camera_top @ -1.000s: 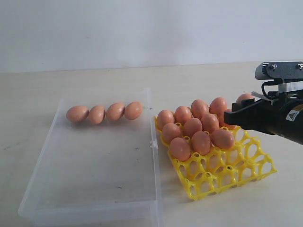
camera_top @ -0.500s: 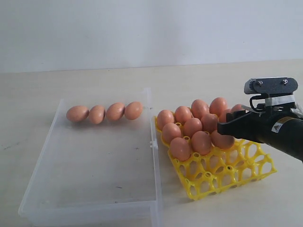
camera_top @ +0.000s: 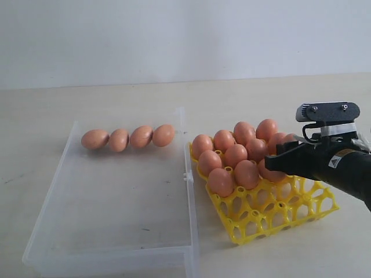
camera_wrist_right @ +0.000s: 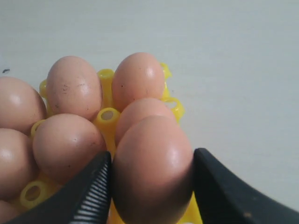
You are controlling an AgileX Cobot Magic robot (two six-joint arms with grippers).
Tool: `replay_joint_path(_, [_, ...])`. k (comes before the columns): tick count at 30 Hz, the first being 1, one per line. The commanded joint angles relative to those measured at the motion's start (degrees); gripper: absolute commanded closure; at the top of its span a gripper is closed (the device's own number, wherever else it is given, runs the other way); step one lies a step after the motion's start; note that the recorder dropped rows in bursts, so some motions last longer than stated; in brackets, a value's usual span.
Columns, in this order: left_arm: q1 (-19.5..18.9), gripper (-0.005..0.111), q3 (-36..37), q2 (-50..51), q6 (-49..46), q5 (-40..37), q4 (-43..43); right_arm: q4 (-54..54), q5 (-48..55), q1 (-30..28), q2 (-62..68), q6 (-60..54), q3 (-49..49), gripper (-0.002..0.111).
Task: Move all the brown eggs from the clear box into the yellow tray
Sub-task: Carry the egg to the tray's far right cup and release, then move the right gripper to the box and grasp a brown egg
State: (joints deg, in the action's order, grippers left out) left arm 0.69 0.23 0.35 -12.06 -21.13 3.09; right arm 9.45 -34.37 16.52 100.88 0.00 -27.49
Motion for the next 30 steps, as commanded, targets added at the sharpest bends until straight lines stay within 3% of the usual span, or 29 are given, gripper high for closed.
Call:
replay_joint_path(1, [-0.1, 0.107, -0.2, -0.3, 0.3, 0.5, 0.4, 0.1, -1.3, -0.3, 0.1, 0.0, 0.2, 0.098])
replay_joint_path(7, [-0.1, 0.107, -0.2, -0.3, 0.3, 0.5, 0.4, -0.6, 1.3, -0.3, -0.4, 0.0, 0.2, 0.049])
replay_joint_path(9, [-0.1, 0.107, -0.2, -0.3, 0.3, 0.5, 0.4, -0.6, 1.7, -0.3, -1.3, 0.0, 0.2, 0.042])
replay_joint_path(13, [-0.1, 0.107, -0.2, -0.3, 0.3, 0.5, 0.4, -0.6, 5.6, -0.3, -6.4, -0.5, 0.2, 0.046])
replay_joint_path(15, [-0.1, 0.107, -0.2, -0.3, 0.3, 0.5, 0.4, -0.6, 9.9, -0.3, -10.5, -0.5, 0.2, 0.054])
replay_joint_path(21, [-0.1, 0.107, -0.2, -0.3, 0.3, 0.5, 0.4, -4.6, 32.5, 4.3, -22.8, 0.0, -10.3, 0.108])
replay_joint_path(25, [-0.1, 0.107, -0.2, -0.3, 0.3, 0.5, 0.4, -5.3, 45.3, 12.3, -18.7, 0.0, -23.6, 0.108])
replay_joint_path(30, [-0.1, 0.107, -0.2, -0.3, 0.3, 0.5, 0.4, -3.6, 63.5, 20.2, -2.9, 0.0, -41.0, 0.108])
